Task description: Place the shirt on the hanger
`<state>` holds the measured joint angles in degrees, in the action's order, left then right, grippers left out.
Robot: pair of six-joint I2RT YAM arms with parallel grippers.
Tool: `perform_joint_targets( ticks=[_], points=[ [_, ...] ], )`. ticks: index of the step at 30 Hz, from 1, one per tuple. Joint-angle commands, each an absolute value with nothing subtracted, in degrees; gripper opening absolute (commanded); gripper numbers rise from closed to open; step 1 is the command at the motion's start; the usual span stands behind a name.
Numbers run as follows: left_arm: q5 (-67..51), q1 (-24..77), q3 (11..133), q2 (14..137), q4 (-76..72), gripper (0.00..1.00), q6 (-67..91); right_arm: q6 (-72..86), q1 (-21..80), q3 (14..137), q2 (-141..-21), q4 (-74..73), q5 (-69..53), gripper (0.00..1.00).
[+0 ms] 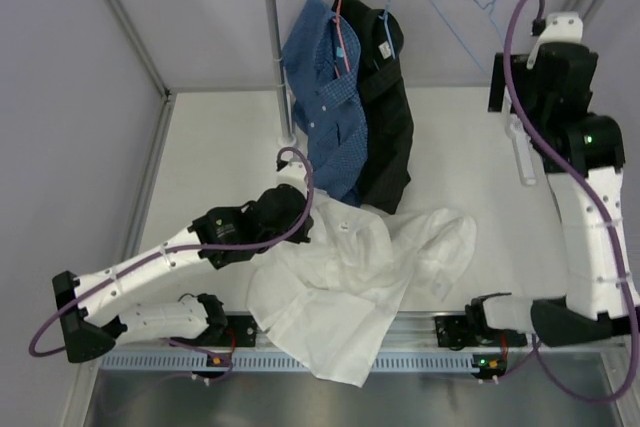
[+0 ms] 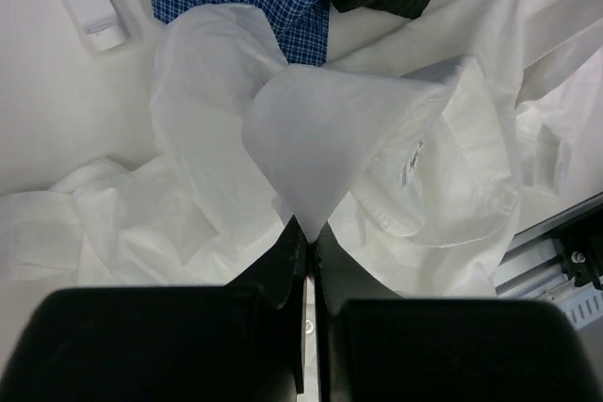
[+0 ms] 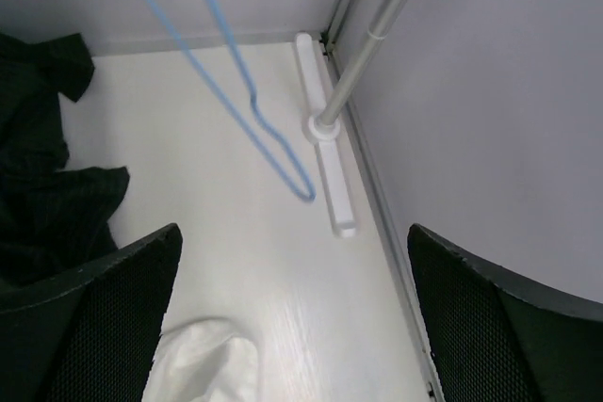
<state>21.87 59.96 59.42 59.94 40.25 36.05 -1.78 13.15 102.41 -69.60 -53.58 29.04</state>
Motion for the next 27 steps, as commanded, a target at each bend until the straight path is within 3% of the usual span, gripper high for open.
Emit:
perform_joint_targets(
  ticks=[1,5,7,12,22,27],
  points=[
    [19.9,59.8,60.6,60.5,40.7,0.00,33.2,-7.2,6.4,110.7,-77.8,-49.7,21.3,0.99],
    [15.4,59.8,59.7,61.2,40.7,0.00,32.5,-12.6,3.2,115.8,-86.2,-49.0,16.3,0.99],
    [14.2,59.8,58.6,61.2,40.6,0.00,32.5,-10.5,1.4,116.2,-89.3,-49.1,5.3,0.92],
    [11.5,59.8,57.0,60.5,40.4,0.00,32.7,-9.8,-1.9,116.3,-93.3,-49.1,0.9,0.55],
    [9.9,59.8,53.5,58.7,38.5,0.00,33.7,-7.7,-3.3,114.2,-91.4,-48.0,-4.6,0.41],
    [9.5,59.8,52.5,57.8,38.1,0.00,33.8,-7.7,-3.3,114.1,-91.1,-47.7,-4.7,0.27]
  ],
)
